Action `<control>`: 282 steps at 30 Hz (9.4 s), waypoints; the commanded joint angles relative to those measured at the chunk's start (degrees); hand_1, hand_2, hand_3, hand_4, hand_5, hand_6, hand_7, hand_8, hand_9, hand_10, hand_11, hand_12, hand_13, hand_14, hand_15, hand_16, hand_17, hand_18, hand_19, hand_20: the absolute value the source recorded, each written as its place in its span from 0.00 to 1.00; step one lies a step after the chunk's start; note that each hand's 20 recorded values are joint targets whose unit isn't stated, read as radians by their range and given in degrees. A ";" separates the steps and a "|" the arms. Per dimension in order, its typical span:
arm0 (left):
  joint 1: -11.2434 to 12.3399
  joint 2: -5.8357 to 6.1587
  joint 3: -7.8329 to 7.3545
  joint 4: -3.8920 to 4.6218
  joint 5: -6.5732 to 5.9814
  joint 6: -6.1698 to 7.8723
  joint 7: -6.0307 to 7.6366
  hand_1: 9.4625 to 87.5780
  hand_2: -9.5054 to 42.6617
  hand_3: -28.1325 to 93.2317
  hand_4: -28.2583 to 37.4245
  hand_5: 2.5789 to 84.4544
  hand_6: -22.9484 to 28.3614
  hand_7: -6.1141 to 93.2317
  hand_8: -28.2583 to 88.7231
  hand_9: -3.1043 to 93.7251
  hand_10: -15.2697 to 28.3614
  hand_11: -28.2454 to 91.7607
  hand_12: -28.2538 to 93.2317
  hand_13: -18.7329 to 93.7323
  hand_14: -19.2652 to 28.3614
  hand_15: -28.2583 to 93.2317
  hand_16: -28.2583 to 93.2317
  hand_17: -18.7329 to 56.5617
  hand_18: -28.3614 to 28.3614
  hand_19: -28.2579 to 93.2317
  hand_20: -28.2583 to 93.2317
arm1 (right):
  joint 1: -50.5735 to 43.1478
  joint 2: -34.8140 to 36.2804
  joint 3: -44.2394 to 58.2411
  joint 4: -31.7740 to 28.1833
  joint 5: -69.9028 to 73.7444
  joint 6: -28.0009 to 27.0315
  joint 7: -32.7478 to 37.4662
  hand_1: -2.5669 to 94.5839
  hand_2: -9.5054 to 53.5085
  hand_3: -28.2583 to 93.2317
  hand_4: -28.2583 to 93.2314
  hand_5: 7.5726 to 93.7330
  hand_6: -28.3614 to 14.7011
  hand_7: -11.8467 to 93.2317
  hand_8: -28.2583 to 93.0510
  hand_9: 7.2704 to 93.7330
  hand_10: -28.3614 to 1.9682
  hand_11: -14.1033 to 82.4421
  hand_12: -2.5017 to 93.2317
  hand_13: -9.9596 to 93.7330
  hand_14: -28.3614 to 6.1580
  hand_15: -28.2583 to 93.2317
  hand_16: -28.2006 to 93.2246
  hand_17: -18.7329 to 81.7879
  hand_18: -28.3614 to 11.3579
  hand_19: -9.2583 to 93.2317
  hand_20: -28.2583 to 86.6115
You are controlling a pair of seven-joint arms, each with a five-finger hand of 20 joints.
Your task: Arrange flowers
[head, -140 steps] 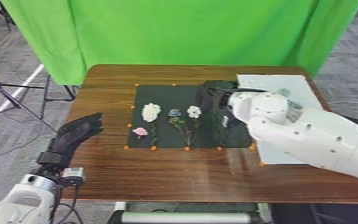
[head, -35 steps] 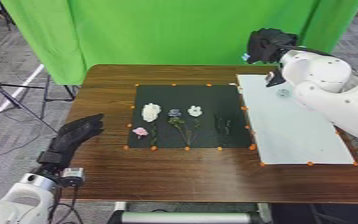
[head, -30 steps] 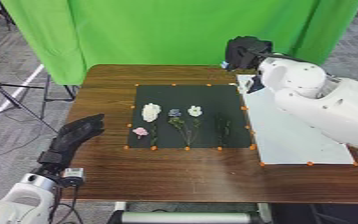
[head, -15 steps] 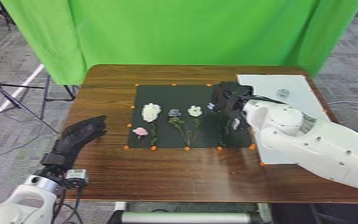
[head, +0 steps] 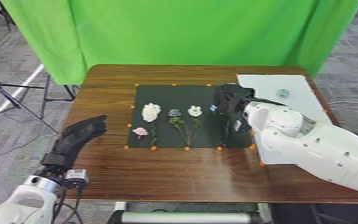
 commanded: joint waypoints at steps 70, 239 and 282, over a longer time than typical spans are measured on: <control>0.48 0.24 -0.77 -0.20 0.38 -1.22 -0.85 0.26 0.15 0.74 0.16 0.46 0.43 0.18 0.18 0.43 0.66 0.37 0.32 0.44 0.79 0.38 0.24 0.27 0.77 0.32 0.36 | 1.93 -0.11 14.25 20.27 -3.89 -15.79 12.62 0.34 0.00 0.78 0.08 0.41 0.65 0.21 0.19 0.40 0.44 0.20 0.22 0.81 0.61 0.77 0.48 0.60 0.20 0.94 0.73; -0.32 1.11 -1.43 0.12 0.04 -1.96 -0.24 0.26 0.16 0.73 0.16 0.47 0.44 0.17 0.18 0.42 0.66 0.37 0.32 0.44 0.79 0.37 0.24 0.28 0.75 0.31 0.35 | -49.98 7.01 61.93 -22.61 30.19 7.25 -7.24 0.38 0.12 0.75 0.11 0.57 0.62 0.25 0.17 0.59 0.45 0.24 0.23 0.76 0.48 0.64 0.46 0.53 0.21 0.80 0.69; 5.27 -1.79 0.34 -6.72 -1.06 5.50 6.79 0.23 0.22 0.73 0.12 0.57 0.51 0.17 0.19 0.76 0.74 0.46 0.33 0.67 0.87 0.51 0.18 0.34 0.79 0.38 0.37 | -77.43 -28.47 73.00 -27.82 60.50 -2.08 -33.78 0.05 0.23 0.83 0.09 0.51 0.70 0.19 0.17 0.30 0.56 0.17 0.15 0.30 0.43 0.25 0.37 0.30 0.32 0.12 0.47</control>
